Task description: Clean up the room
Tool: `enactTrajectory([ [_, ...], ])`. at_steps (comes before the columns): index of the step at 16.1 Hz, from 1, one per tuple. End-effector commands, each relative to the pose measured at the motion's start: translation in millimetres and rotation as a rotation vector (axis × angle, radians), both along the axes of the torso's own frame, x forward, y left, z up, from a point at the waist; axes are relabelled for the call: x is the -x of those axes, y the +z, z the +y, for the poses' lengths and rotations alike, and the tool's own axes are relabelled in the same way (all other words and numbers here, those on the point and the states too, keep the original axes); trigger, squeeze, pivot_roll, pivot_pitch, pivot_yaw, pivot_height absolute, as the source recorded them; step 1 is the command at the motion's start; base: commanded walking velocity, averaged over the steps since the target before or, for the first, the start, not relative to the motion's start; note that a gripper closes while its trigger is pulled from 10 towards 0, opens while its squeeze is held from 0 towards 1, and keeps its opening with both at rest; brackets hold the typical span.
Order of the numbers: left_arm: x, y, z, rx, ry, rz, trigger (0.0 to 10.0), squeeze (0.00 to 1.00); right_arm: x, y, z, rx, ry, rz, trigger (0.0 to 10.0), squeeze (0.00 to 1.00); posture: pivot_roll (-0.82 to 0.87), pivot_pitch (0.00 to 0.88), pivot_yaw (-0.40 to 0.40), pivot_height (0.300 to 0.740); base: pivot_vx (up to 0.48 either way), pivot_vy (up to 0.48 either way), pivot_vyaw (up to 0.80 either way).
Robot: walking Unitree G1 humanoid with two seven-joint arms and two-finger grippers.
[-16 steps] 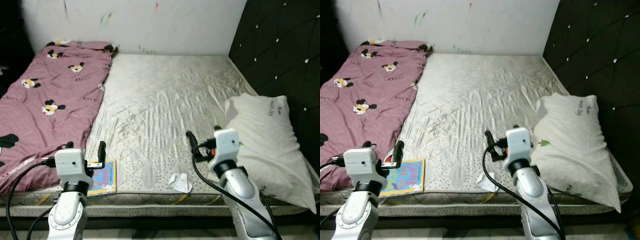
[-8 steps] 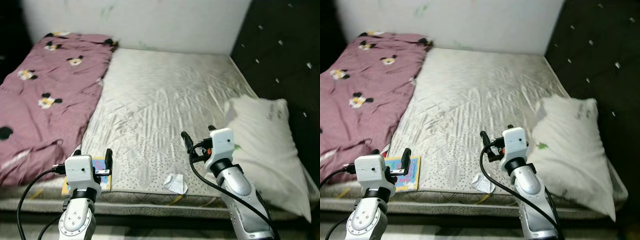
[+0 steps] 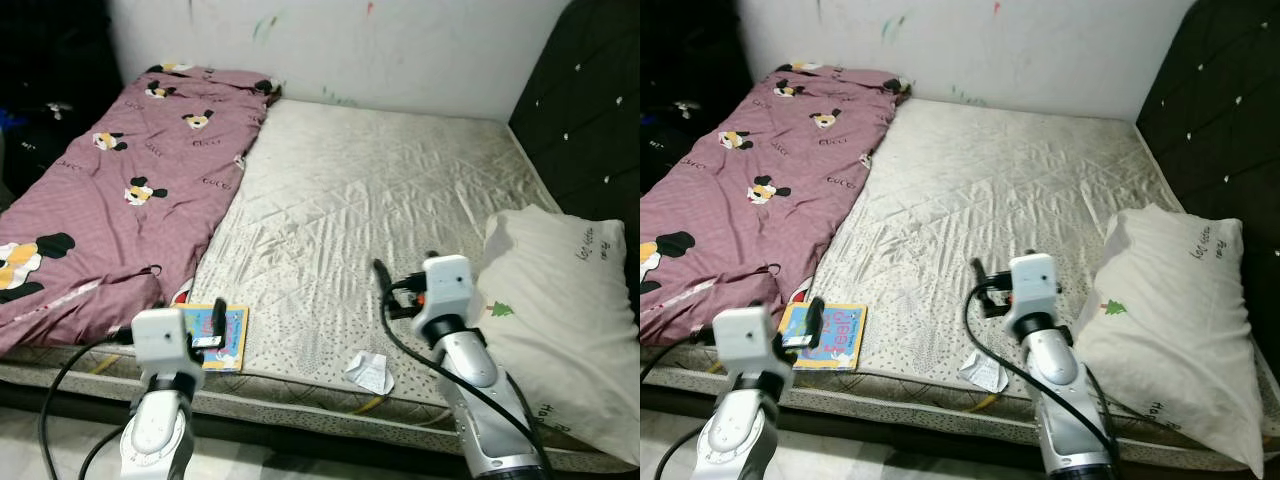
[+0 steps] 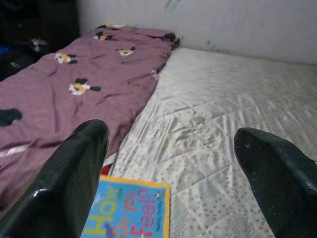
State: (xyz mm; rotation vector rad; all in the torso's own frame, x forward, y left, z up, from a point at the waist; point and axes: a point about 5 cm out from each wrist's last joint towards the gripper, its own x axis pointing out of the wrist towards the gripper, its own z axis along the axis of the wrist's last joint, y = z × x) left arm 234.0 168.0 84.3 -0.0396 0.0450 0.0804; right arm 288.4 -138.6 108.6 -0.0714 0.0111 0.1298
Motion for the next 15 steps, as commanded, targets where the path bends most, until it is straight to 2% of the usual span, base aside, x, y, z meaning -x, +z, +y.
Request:
enactTrajectory([
  [1, -3.0, 1, 3.7, -0.022, 0.026, 0.000, 10.0, 0.00, -0.2, 1, -16.2, 0.006, -0.102, -0.009, 10.0, 0.00, -0.02, 0.011, -0.028, 0.740, 0.000, 0.000, 0.00],
  [2, -3.9, 4, 9.9, -0.066, 0.078, -0.017, 10.0, 0.00, 2.7, 2, -27.3, 0.018, -0.163, -0.016, 10.0, 0.00, -0.02, 0.012, -0.023, 0.740, 0.000, 0.000, 0.00],
  [4, 0.0, 9, 19.0, -0.074, 0.129, -0.030, 10.0, 0.00, 9.9, 1, -36.5, 0.031, -0.182, -0.017, 10.0, 0.00, -0.03, 0.018, -0.015, 0.740, 0.000, 0.000, 0.00],
  [5, 13.5, 11, 29.8, -0.096, 0.155, -0.021, 10.0, 0.00, 27.4, -2, -48.6, 0.057, -0.206, 0.000, 10.0, 0.00, -0.02, 0.035, -0.015, 0.740, 0.000, 0.000, 0.00],
  [6, 23.4, 10, 33.8, -0.108, 0.160, -0.011, 10.0, 0.00, 39.5, -7, -54.7, 0.077, -0.217, 0.021, 10.0, 0.00, -0.02, 0.041, -0.022, 0.740, 0.000, 0.000, 0.00],
  [8, 37.9, 2, 36.3, -0.123, 0.175, 0.023, 10.0, 0.00, 60.1, -18, -66.8, 0.105, -0.282, 0.076, 10.0, 0.00, 0.00, 0.048, -0.038, 0.740, 0.000, 0.000, 0.00],
  [9, 40.0, 0, 34.2, -0.119, 0.181, 0.031, 10.0, 0.00, 64.1, -20, -67.8, 0.106, -0.298, 0.086, 10.0, 0.00, -0.01, 0.053, -0.037, 0.740, 0.000, 0.000, 0.00],
  [11, 37.3, -1, 25.5, -0.098, 0.145, 0.044, 10.0, 0.00, 63.0, -20, -60.5, 0.101, -0.272, 0.091, 10.0, 0.00, -0.02, 0.059, -0.031, 0.740, 0.000, 0.000, -0.22],
  [15, 27.8, 4, 23.2, -0.096, 0.124, 0.026, 10.0, 0.00, 50.5, -16, -55.2, 0.084, -0.249, 0.076, 10.0, 0.00, -0.01, 0.058, -0.027, 0.740, 0.000, 0.000, -0.80],
])
